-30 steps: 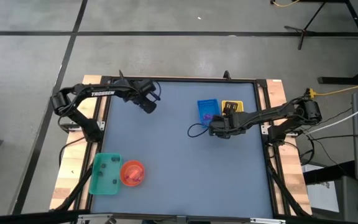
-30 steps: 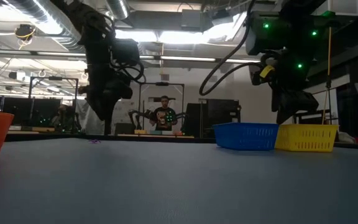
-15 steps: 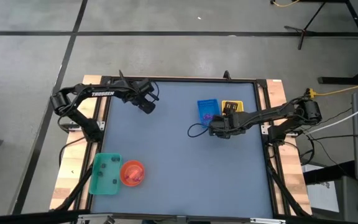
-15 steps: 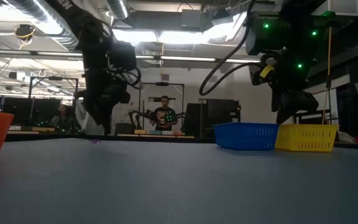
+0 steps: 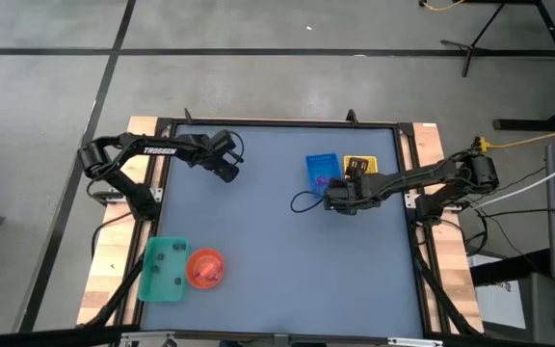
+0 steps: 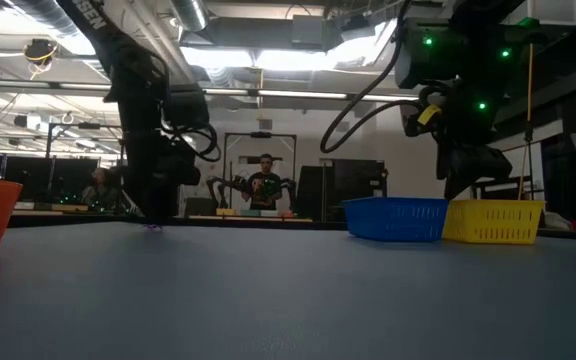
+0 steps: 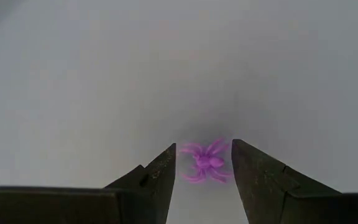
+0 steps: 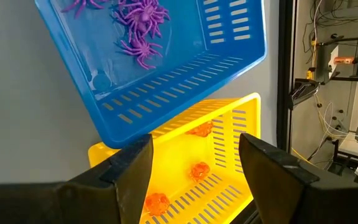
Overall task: Sort Halloween decoration
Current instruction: Put the violet spider toy into the blue box
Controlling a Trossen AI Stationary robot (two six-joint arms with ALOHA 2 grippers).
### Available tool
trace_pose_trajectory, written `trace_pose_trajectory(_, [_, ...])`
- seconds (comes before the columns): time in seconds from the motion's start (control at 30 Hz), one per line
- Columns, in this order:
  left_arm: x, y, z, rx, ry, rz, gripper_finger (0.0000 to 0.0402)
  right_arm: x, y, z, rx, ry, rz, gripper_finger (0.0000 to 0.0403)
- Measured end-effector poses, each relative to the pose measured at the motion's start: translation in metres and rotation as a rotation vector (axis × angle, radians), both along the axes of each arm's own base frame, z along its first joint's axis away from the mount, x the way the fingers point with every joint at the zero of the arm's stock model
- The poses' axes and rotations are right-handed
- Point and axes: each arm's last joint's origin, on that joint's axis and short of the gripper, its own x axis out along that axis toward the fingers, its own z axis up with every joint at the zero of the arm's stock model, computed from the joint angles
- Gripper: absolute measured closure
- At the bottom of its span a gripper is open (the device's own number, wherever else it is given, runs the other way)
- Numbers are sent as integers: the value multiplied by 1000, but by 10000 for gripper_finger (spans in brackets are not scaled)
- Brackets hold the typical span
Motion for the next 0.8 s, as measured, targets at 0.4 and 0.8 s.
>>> trace_pose_trajectory(0.4, [-1, -1, -3, -2, -13, -3, 260, 0, 0, 0, 0, 0, 0, 164])
trace_pose_trajectory(0.8, [-8, -6, -13, -10, -4, -2, 260, 0, 0, 0, 0, -1, 0, 164])
